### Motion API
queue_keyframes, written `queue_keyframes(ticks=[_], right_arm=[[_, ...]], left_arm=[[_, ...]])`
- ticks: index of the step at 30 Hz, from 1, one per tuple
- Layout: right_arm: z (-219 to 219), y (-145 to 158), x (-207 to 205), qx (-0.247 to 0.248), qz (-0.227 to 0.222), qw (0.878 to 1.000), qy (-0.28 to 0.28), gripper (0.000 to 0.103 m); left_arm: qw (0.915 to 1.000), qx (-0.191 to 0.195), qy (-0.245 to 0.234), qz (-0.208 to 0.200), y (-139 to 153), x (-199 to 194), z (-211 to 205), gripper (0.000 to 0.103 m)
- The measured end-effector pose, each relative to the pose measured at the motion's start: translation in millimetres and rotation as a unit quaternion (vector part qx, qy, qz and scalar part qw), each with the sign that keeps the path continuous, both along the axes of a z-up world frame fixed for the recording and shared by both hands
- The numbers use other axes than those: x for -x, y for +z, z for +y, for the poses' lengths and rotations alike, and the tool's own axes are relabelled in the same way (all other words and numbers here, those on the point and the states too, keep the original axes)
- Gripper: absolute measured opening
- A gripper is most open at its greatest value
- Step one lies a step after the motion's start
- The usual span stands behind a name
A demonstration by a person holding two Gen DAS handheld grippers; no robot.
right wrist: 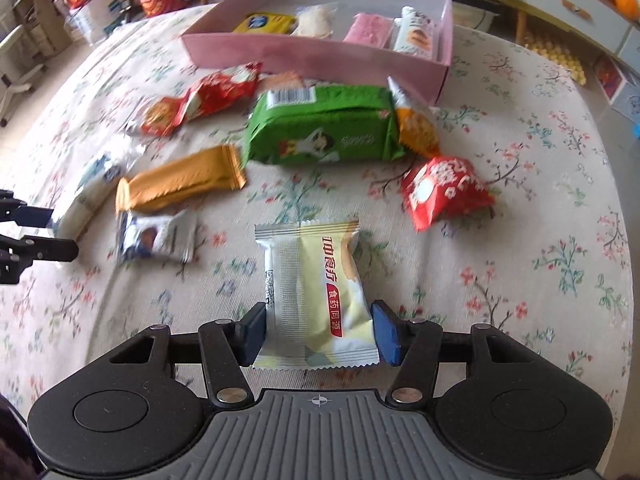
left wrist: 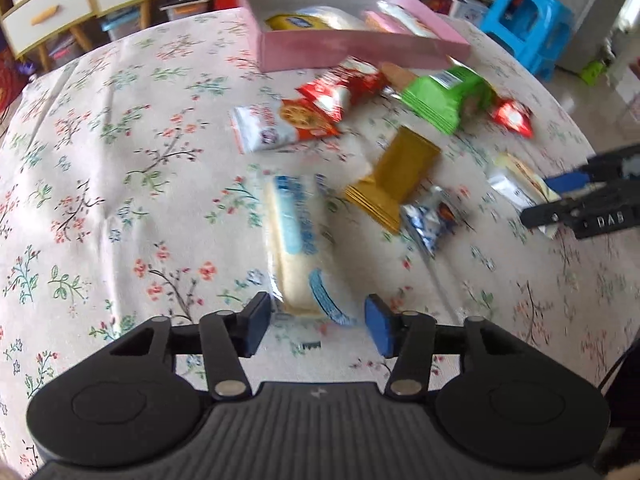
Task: Organize snacks
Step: 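Grasp the blue-printed bread packet with the left tool while the right tool grasps the cream bread packet, then lift both held bread packets and carry them over the pink box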
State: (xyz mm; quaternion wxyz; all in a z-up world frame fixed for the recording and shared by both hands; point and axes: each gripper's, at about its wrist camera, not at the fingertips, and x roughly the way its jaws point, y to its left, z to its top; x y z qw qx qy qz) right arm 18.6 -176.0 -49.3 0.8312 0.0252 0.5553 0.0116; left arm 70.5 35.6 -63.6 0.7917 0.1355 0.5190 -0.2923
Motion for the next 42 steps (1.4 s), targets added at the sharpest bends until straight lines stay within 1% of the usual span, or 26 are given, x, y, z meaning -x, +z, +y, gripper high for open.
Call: queue_keyframes(ticks=[1, 2, 3, 5, 8, 10, 12, 15, 19, 21, 22, 23, 24, 25, 26, 27, 31, 36, 42], right_arm=[[0, 0, 1, -0.001, -0.001, 1.0, 0.0, 0.057], [1, 0, 1, -0.001, -0.002, 1.0, -0.001, 0.059], [1, 0, 1, -0.005, -0.001, 1.0, -0.001, 0.064], [1, 0, 0, -0.011, 0.002, 1.0, -0.008, 0.07], [1, 0, -2, -0.013, 0.003, 1.0, -0.018, 0.071], [0, -1, -3, -0.013, 0.001, 1.0, -0.024, 0.071], [0, -1, -5, -0.015, -0.001, 0.999, -0.03, 0.071], [-1, -1, -7, -0.015, -0.004, 0.999, -0.038, 0.071], [2, -2, -9, -0.009, -0.005, 0.999, -0.041, 0.072], [3, -2, -9, -0.005, -0.005, 0.999, -0.043, 0.071], [4, -2, -9, -0.003, -0.005, 0.999, -0.043, 0.07], [4, -2, -9, -0.001, -0.005, 0.999, -0.045, 0.067], [5, -2, -9, 0.003, -0.005, 0.999, -0.046, 0.061], [5, -1, -9, 0.006, -0.006, 0.999, -0.046, 0.058], [5, 0, -10, 0.005, -0.007, 0.999, -0.046, 0.053], [5, 0, -9, 0.003, -0.007, 0.999, -0.048, 0.051], [2, 2, -11, -0.011, -0.002, 0.998, -0.06, 0.048], [-5, 6, -11, -0.064, 0.007, 0.995, -0.08, 0.047], [-10, 13, -11, -0.096, 0.006, 0.991, -0.097, 0.047]], left_arm=[[1.0, -0.002, -0.003, -0.003, 0, 2, -1, 0.059], [1.0, -0.003, -0.003, -0.008, 0, 2, -3, 0.064], [0.9999, -0.005, 0.0, -0.012, 0, 2, -4, 0.067], [0.9998, -0.004, 0.012, -0.018, 0, -1, -5, 0.069], [0.9991, 0.009, 0.038, -0.016, -1, -8, -4, 0.069], [0.9984, 0.016, 0.051, -0.015, -2, -11, -4, 0.067], [0.9975, 0.018, 0.067, -0.017, -2, -14, -4, 0.062], [0.9958, 0.026, 0.086, -0.017, -1, -17, -3, 0.058], [0.9946, 0.026, 0.098, -0.021, -1, -18, -4, 0.053], [0.9943, 0.021, 0.101, -0.026, -1, -17, -5, 0.045], [0.9941, 0.019, 0.103, -0.027, -1, -17, -5, 0.044], [0.994, 0.019, 0.104, -0.027, -1, -18, -5, 0.041], [0.9938, 0.023, 0.106, -0.024, 0, -18, -4, 0.034], [0.9935, 0.026, 0.109, -0.022, 0, -19, -3, 0.032], [0.9931, 0.029, 0.112, -0.019, 1, -19, -3, 0.03], [0.9927, 0.032, 0.115, -0.016, 1, -20, -2, 0.028], [0.9914, 0.045, 0.123, -0.003, 2, -22, 0, 0.025], [0.9896, 0.058, 0.131, 0.012, 4, -23, 2, 0.023], [0.988, 0.075, 0.134, 0.017, 11, -23, 0, 0.022]])
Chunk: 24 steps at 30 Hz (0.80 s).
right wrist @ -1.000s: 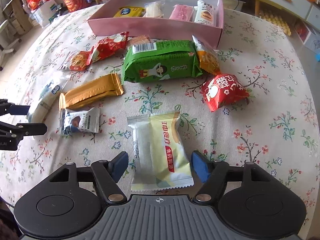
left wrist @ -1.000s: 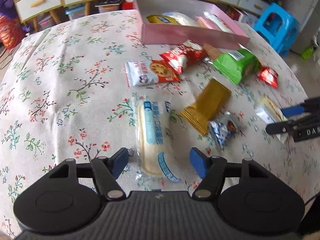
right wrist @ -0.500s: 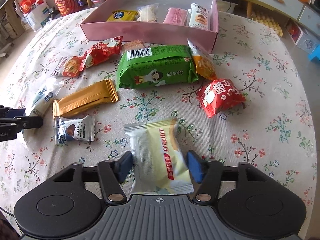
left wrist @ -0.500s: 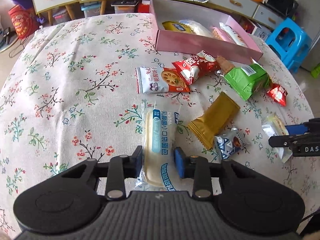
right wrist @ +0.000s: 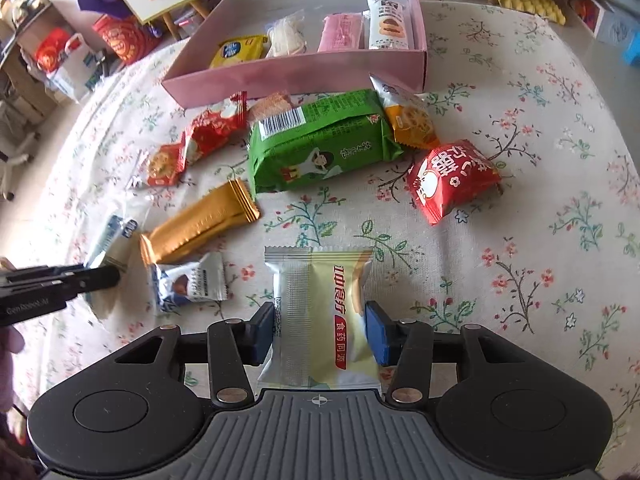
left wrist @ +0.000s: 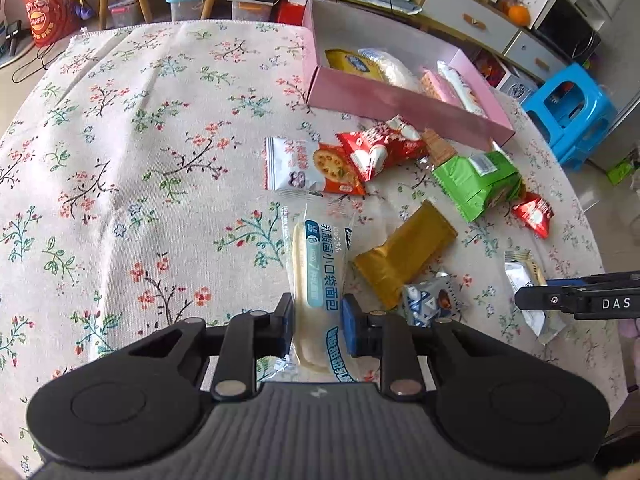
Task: Organize snacks
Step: 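Lift both held bread packets and carry them over the pink box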
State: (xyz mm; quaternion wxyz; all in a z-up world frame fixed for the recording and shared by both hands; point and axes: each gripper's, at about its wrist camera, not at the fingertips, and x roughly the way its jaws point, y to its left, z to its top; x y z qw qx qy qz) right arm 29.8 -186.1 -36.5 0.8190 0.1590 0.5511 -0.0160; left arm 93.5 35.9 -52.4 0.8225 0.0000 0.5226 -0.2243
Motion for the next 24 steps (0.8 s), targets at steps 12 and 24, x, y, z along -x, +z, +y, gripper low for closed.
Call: queue_keyframes(ticks=[12, 24], right_arm=[[-7, 32, -7, -0.052, -0.039, 0.997, -0.033, 0.047], [-14, 59, -26, -0.073, -0.086, 0.991, -0.065, 0.047]], left_arm=[[0.9991, 0.041, 0.009, -0.011, 20, -5, -13, 0.021], [0.9965, 0.074, 0.029, -0.026, 34, -20, -32, 0.021]])
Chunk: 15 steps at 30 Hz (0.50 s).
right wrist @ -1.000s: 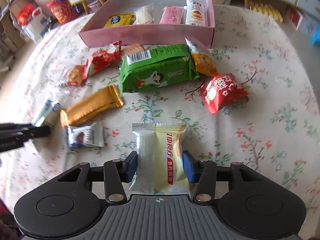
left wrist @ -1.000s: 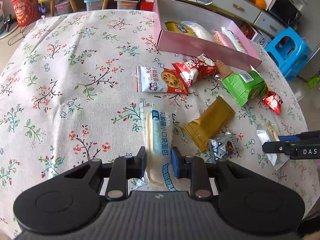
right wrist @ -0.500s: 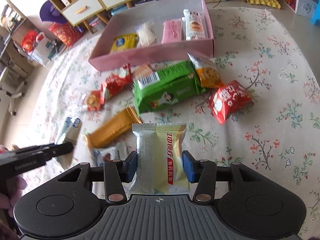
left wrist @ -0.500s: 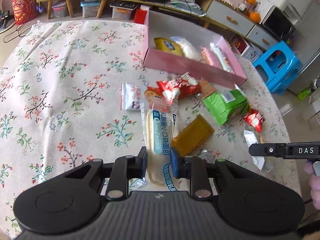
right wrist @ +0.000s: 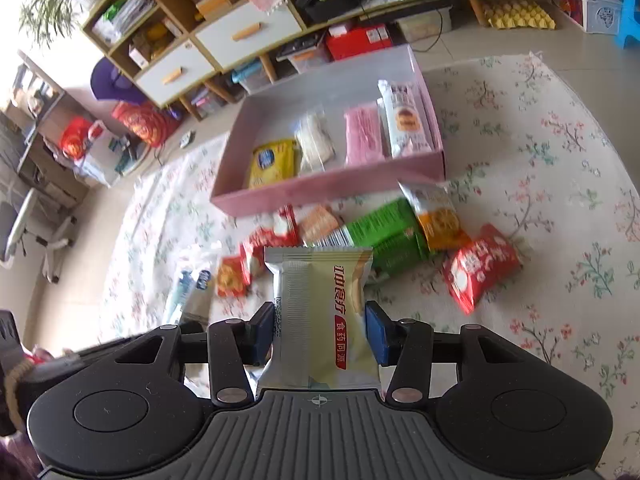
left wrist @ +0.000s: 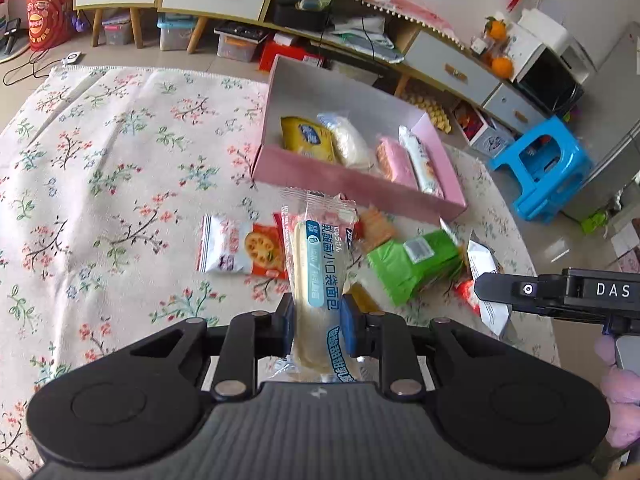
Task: Organize snacks
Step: 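Lift both held bread packets and carry them over the pink box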
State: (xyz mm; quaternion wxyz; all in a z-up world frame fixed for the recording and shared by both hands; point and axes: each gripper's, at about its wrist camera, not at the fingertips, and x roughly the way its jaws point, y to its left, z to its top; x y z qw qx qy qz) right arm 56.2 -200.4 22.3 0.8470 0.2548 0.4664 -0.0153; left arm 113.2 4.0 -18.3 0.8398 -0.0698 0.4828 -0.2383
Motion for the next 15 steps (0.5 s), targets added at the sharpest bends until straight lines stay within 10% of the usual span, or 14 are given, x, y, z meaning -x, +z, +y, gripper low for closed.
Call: queue_keyframes(ticks=[15], right_arm=[[-30, 7, -60, 0.016, -0.014, 1.0, -0.021, 0.047]], left_arm=[[0.9994, -0.017, 0.005, -0.032, 19, -56, -37, 0.021]])
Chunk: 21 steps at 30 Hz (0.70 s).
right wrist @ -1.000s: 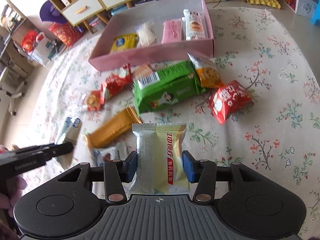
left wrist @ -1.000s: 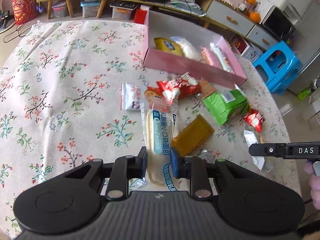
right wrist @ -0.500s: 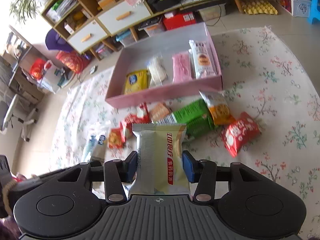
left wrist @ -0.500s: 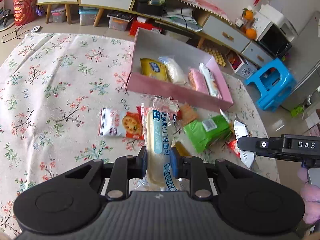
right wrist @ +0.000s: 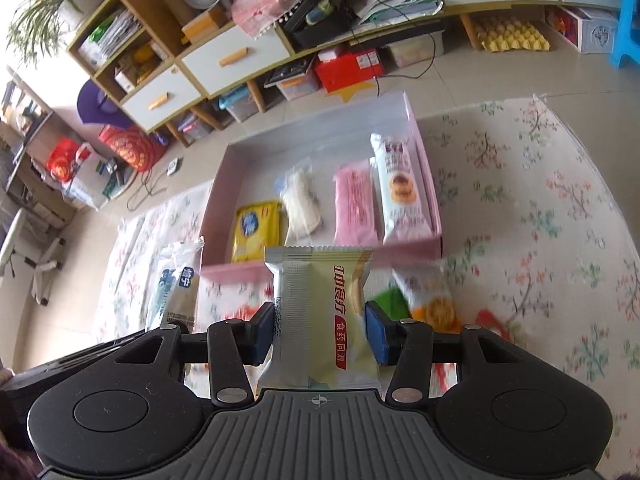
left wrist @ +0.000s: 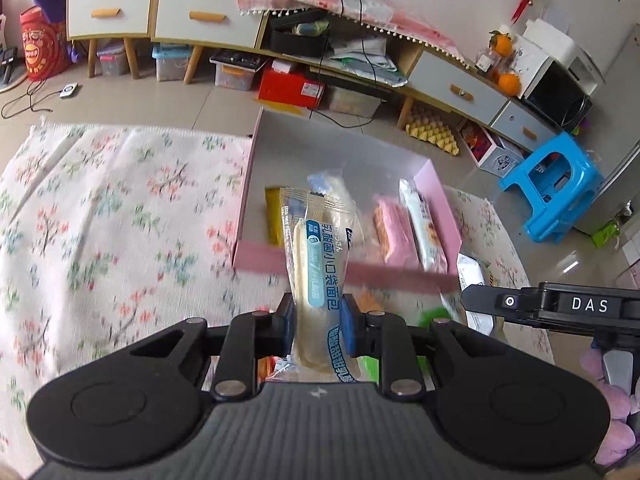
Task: Organize snacks
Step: 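Lift both held bread packets and carry them over the pink box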
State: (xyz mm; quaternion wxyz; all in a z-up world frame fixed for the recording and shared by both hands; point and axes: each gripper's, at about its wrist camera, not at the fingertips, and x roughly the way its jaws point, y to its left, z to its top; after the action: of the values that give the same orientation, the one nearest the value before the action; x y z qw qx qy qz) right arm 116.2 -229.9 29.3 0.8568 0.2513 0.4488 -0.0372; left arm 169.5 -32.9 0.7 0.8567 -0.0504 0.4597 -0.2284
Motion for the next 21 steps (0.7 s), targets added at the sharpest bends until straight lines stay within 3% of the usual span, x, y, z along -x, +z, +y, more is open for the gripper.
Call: queue_keyframes(ticks=[21], right_arm=[[-35, -31, -106, 0.012, -0.028, 1.0, -0.003, 0.047]], left_arm=[[0.999, -0.028, -0.001, -0.035, -24, -94, -49, 0.021]])
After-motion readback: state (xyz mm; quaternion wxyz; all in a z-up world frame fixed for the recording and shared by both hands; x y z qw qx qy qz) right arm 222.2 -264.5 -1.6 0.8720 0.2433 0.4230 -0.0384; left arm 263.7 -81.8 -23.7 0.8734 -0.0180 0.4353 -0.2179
